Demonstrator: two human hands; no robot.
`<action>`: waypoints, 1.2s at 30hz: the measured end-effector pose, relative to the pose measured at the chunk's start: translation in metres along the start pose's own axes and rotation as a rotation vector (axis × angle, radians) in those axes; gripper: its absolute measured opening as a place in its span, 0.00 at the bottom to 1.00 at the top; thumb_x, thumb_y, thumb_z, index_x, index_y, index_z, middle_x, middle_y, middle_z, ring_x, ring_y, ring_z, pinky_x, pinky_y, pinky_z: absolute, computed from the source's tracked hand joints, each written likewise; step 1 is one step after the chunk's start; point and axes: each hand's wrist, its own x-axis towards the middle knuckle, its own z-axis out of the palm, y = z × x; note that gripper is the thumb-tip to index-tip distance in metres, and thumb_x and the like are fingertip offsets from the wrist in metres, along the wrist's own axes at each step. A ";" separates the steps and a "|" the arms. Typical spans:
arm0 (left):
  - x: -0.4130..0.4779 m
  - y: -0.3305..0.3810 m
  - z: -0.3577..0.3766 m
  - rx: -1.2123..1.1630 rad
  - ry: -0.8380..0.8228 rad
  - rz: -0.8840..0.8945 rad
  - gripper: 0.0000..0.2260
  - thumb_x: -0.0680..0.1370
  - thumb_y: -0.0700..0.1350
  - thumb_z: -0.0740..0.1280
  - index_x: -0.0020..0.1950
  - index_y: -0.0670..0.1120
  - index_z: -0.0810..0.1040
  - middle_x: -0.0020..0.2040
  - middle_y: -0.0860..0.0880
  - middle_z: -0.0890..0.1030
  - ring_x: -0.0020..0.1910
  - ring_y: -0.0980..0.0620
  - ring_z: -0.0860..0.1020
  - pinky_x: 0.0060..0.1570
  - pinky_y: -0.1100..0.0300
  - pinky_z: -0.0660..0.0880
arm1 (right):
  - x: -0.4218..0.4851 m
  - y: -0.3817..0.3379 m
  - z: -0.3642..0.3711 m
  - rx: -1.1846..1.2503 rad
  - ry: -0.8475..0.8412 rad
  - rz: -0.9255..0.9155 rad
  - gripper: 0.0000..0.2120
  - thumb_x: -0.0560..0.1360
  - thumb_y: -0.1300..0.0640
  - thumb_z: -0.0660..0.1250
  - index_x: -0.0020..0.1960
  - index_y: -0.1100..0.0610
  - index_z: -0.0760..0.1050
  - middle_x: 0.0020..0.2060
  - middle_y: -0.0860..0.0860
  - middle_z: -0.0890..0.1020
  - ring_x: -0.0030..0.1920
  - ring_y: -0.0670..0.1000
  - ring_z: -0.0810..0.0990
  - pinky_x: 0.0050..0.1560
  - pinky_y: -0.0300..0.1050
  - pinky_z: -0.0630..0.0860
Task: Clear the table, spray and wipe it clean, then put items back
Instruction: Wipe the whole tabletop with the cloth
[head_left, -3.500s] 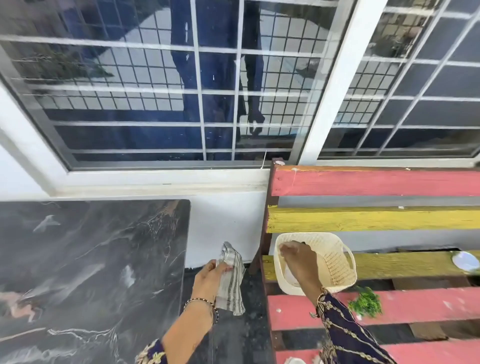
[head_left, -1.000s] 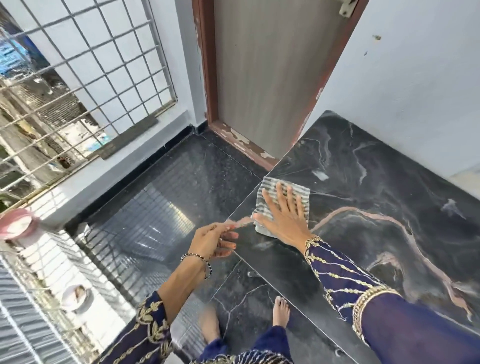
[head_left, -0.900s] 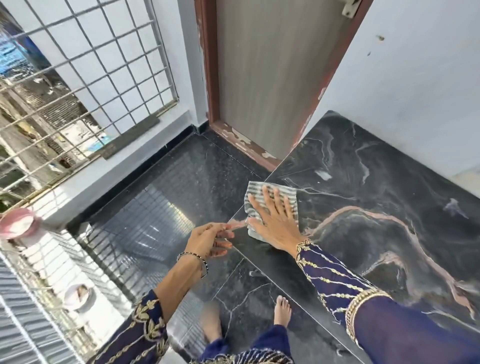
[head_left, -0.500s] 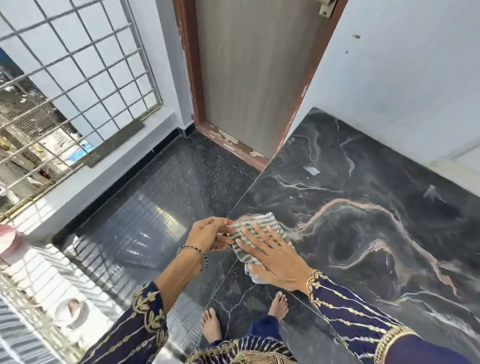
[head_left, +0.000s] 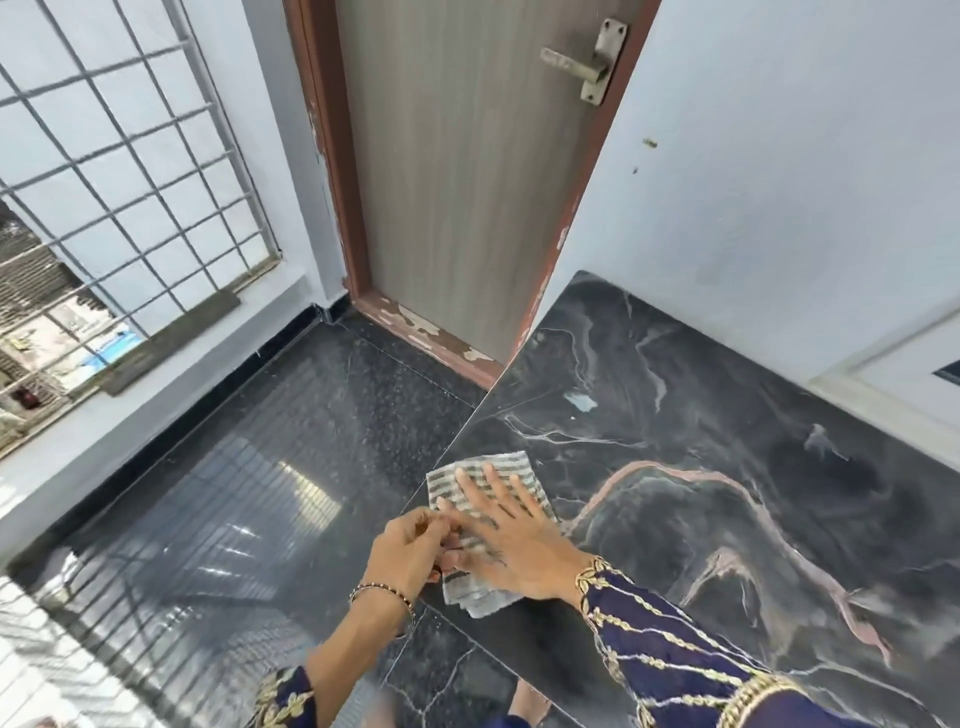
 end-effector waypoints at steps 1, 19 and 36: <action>0.004 0.005 0.006 0.104 0.022 0.047 0.11 0.79 0.43 0.62 0.43 0.51 0.82 0.39 0.50 0.86 0.34 0.55 0.83 0.39 0.56 0.80 | 0.003 0.010 -0.005 -0.018 0.007 -0.046 0.32 0.81 0.32 0.42 0.78 0.38 0.31 0.77 0.43 0.27 0.75 0.50 0.22 0.72 0.50 0.21; 0.115 0.119 0.107 1.196 -0.069 0.438 0.48 0.70 0.57 0.74 0.77 0.42 0.48 0.79 0.42 0.46 0.79 0.43 0.46 0.76 0.47 0.57 | 0.092 0.205 -0.070 0.011 0.082 0.074 0.30 0.82 0.34 0.43 0.79 0.38 0.34 0.77 0.39 0.30 0.76 0.46 0.25 0.74 0.47 0.25; 0.145 0.145 0.154 1.371 -0.117 0.070 0.38 0.79 0.37 0.65 0.77 0.35 0.40 0.79 0.36 0.41 0.78 0.35 0.43 0.71 0.34 0.57 | 0.162 0.330 -0.103 0.228 0.190 0.451 0.34 0.77 0.26 0.39 0.80 0.36 0.38 0.80 0.41 0.36 0.79 0.47 0.33 0.79 0.55 0.35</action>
